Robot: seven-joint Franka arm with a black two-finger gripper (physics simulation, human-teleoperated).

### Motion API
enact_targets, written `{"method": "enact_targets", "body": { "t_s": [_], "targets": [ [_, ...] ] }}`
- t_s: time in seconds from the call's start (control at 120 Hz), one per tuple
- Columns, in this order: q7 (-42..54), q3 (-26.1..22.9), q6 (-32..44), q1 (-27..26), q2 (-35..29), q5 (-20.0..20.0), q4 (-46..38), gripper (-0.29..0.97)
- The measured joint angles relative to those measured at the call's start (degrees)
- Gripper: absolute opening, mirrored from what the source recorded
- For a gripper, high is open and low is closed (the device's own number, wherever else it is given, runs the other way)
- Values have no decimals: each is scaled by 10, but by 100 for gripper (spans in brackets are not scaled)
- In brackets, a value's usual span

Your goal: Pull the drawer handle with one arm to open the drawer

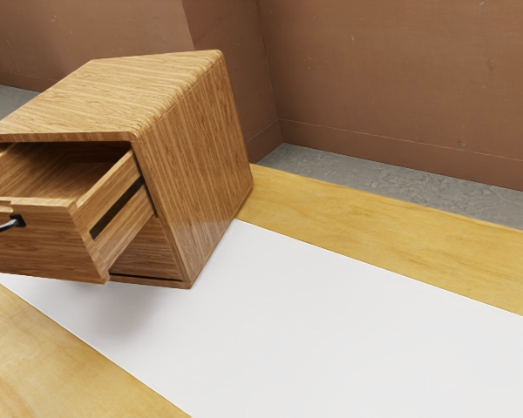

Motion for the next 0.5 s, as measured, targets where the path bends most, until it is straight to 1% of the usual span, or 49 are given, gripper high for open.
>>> {"method": "enact_targets", "body": {
  "t_s": [0.333, 0.5],
  "targets": [
    [1, 2, 16, 0, 17, 2, 24, 68],
    [2, 22, 19, 0, 27, 5, 25, 68]
  ]
}}
